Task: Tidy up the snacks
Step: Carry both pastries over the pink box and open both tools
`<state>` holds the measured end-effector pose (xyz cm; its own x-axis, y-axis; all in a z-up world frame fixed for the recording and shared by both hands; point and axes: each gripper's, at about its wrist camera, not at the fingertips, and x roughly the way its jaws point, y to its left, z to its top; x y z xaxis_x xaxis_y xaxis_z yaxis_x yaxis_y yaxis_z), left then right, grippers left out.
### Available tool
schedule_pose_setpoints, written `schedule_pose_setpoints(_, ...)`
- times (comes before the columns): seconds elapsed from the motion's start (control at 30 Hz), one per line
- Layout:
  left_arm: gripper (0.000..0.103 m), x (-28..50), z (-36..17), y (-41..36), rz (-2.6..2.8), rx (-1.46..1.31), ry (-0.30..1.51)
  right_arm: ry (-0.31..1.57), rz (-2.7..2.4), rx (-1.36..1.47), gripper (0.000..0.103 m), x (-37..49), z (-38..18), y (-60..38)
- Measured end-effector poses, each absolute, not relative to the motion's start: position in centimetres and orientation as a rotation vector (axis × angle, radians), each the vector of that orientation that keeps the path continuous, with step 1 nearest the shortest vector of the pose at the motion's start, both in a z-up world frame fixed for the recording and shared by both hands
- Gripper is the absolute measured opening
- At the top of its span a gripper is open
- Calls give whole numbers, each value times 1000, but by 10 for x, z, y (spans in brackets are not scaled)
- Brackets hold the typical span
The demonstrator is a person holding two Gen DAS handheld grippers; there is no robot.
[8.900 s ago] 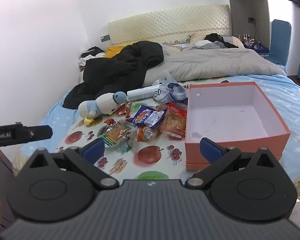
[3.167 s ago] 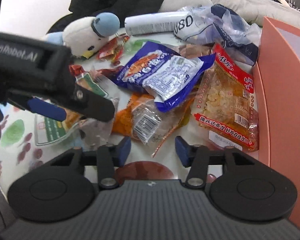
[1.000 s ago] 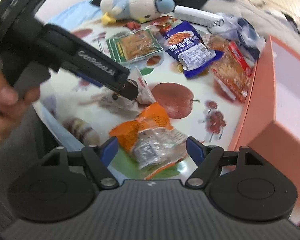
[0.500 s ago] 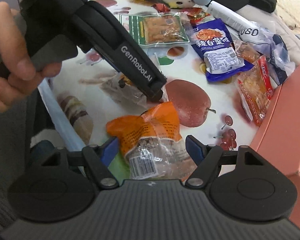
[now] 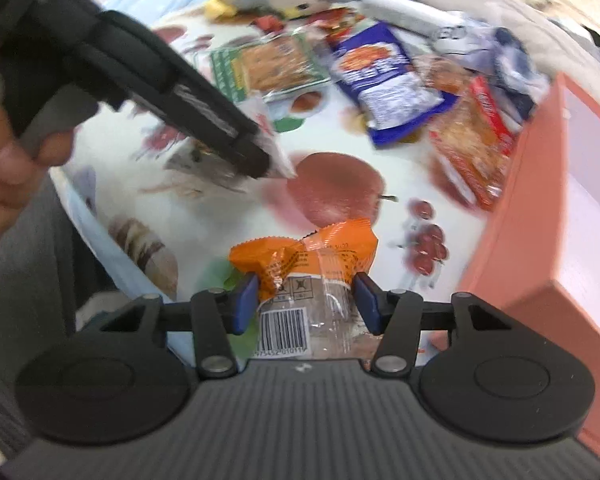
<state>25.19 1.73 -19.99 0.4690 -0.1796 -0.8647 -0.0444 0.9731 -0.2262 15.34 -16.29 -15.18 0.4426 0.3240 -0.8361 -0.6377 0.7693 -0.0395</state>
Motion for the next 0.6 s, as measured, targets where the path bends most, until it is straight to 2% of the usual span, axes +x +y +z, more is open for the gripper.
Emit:
schedule_pose_setpoints(0.4,52,211,-86,2,-152,-319,1026,846,414,28,55,123,-67,-229)
schedule_pose_setpoints(0.6,52,195,-18,-39,-276,-279,1045,791,338,142,55,116,-27,-268)
